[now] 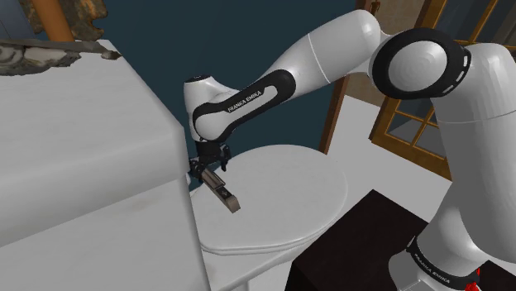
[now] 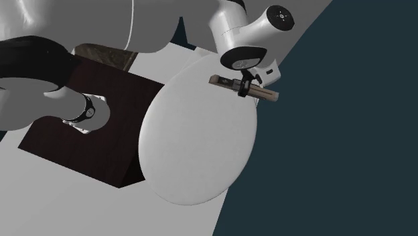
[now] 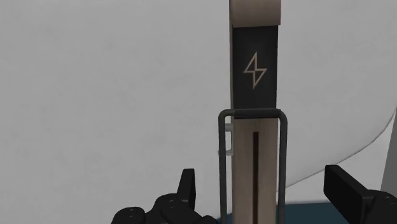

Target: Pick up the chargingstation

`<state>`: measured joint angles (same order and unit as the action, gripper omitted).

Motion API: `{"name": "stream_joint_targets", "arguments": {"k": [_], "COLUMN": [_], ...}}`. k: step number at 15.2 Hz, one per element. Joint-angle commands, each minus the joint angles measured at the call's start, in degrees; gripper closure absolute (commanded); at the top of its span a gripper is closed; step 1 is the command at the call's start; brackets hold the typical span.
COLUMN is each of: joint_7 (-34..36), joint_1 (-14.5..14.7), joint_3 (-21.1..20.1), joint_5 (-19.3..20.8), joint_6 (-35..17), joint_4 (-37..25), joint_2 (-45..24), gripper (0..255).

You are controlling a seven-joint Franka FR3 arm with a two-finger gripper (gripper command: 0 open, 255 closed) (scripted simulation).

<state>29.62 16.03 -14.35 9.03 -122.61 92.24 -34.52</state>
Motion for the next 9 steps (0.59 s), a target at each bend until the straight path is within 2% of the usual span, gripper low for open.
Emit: {"name": "stream_joint_targets", "arguments": {"k": [1,5,6,9], "joint_7": [0.1,0.3,0.3,0.3], "joint_1": [0.0,0.2,0.2,0.2], "joint_3": [0.2,0.4,0.4,0.4], "joint_5": [0.2,0.5,0.5,0.6], "joint_6": [-1.2,-2.6,-2.5,-2.5], "joint_4": [0.4,0.6,0.5,0.4], "joint_2": [-0.8,-1.9,-2.0,-2.1], "gripper": [0,0,255,255]}}
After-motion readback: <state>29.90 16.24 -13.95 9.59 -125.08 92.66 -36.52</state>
